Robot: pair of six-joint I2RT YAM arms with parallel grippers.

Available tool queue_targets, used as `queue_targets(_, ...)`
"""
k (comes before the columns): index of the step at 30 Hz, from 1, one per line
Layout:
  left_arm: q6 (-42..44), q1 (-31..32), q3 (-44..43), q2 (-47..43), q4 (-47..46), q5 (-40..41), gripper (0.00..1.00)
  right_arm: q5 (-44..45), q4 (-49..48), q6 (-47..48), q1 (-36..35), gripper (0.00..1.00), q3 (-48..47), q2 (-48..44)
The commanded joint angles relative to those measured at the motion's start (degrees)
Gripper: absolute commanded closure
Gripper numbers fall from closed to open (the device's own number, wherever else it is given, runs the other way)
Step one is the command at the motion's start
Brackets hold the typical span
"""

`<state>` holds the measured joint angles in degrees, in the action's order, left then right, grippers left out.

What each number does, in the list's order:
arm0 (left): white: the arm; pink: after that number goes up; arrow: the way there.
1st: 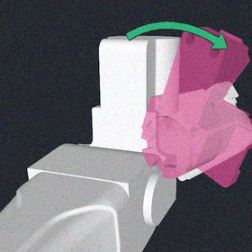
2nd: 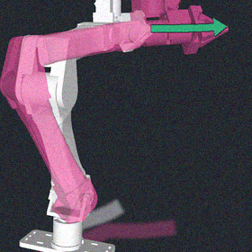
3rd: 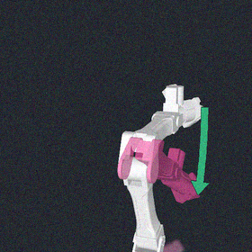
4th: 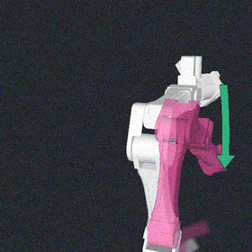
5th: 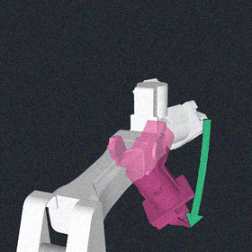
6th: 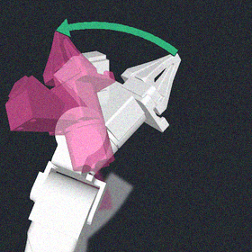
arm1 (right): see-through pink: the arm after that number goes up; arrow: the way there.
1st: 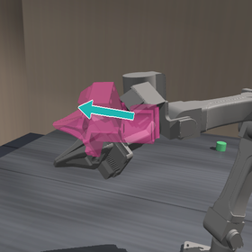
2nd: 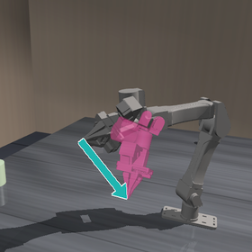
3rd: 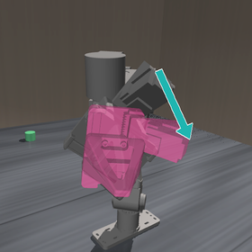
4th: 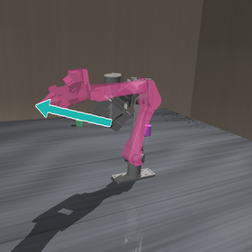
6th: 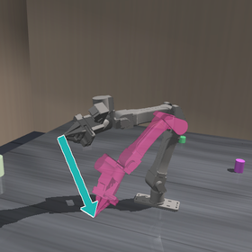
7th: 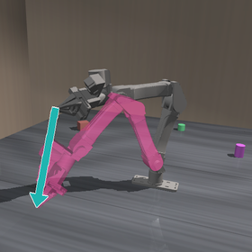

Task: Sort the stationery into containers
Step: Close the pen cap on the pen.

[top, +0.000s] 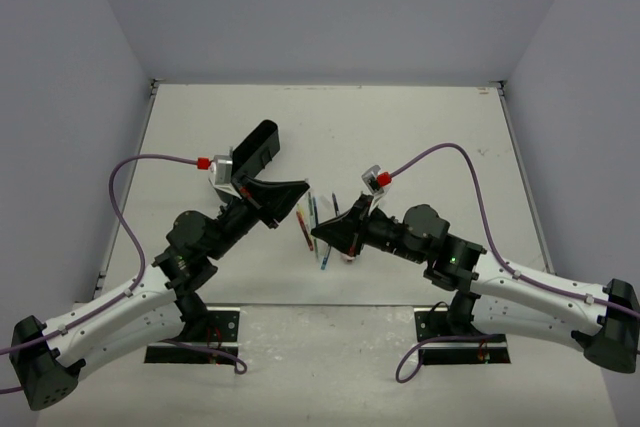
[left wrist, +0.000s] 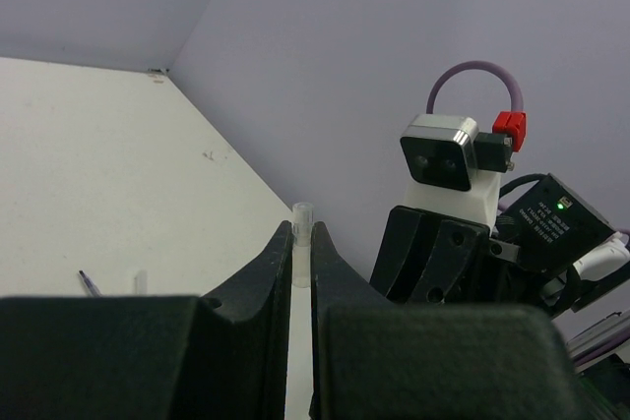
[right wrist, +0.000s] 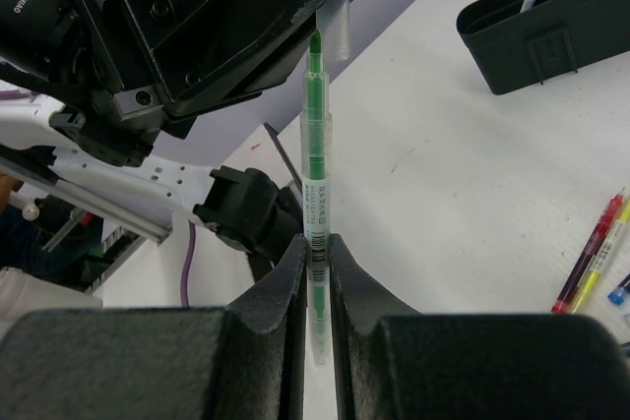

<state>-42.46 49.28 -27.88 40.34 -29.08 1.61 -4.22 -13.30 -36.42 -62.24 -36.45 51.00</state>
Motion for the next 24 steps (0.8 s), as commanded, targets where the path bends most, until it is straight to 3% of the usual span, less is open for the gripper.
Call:
queue_targets(1, 0.07, 0.14, -1.08, -0.21, -1.82, 1.14, 1.0, -0.95, -0.08, 0.44, -0.32, 1.0, -1.69, 0.09)
queue_targets(24, -1.75, 0.17, -0.86, 0.72, -4.05, 0.27, 1.0, 1.45, 1.7, 0.3, -0.43, 1.0, -1.61, 0.37)
